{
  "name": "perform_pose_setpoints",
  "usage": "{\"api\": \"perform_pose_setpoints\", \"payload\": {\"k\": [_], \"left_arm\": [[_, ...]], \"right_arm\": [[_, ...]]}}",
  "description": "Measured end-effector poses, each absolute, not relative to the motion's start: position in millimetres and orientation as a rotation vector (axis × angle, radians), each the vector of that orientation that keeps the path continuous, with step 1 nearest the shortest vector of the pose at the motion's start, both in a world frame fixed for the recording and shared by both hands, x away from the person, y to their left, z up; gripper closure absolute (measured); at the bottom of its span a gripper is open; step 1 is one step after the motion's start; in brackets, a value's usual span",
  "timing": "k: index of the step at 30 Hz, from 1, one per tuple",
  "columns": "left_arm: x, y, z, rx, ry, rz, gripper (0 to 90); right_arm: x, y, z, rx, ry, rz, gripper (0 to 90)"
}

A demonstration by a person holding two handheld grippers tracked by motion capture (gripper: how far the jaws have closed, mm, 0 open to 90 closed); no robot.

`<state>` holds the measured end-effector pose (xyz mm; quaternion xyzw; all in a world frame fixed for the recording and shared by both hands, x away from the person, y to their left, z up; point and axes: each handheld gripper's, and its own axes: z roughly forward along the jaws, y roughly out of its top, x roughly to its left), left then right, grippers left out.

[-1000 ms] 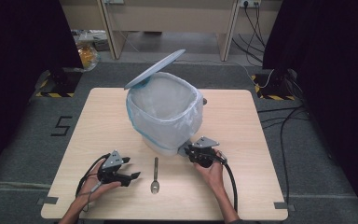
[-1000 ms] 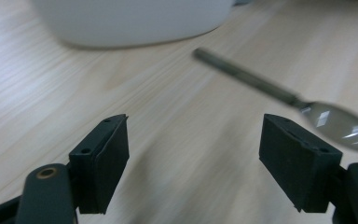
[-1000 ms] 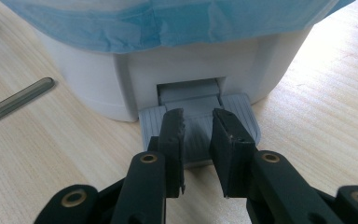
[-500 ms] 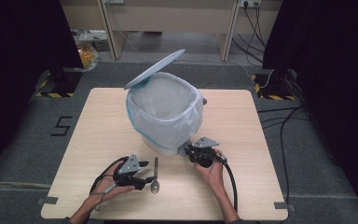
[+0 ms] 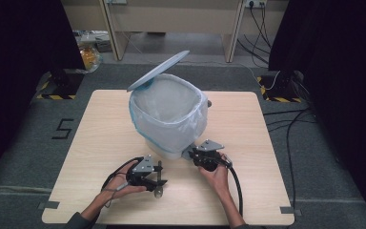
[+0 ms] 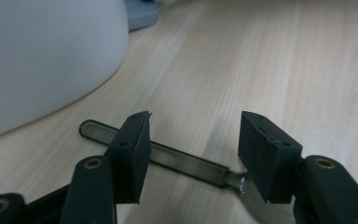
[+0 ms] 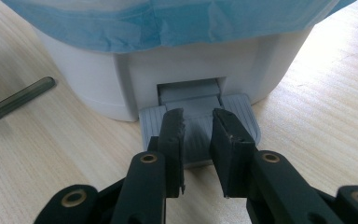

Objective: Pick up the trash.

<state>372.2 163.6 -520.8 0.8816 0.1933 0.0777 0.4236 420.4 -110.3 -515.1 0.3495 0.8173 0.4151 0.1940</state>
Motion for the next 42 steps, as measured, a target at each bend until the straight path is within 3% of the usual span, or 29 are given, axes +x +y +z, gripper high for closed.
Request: {"api": "perform_pose_setpoints", "payload": {"k": [11, 22, 27, 35, 42], "left_arm": [[361, 192, -517, 2.188, 0.68, 0.167, 35.8], [345, 202, -513, 2.208, 0.687, 0.147, 35.3], [351, 196, -512, 2.179, 0.691, 0.209, 34.5], [366, 184, -519, 2.179, 0.696, 0.241, 43.1], [366, 181, -519, 2.187, 0.676, 0.28, 60.2]], "right_arm": [[420, -110, -515, 0.979, 2.292, 1.164, 74.0], [420, -110, -515, 0.977, 2.292, 1.164, 74.0], [420, -110, -515, 0.977, 2.292, 1.164, 74.0], [420, -110, -515, 0.98, 2.292, 1.165, 74.0], [420, -110, -515, 0.976, 2.293, 1.163, 74.0]]}}
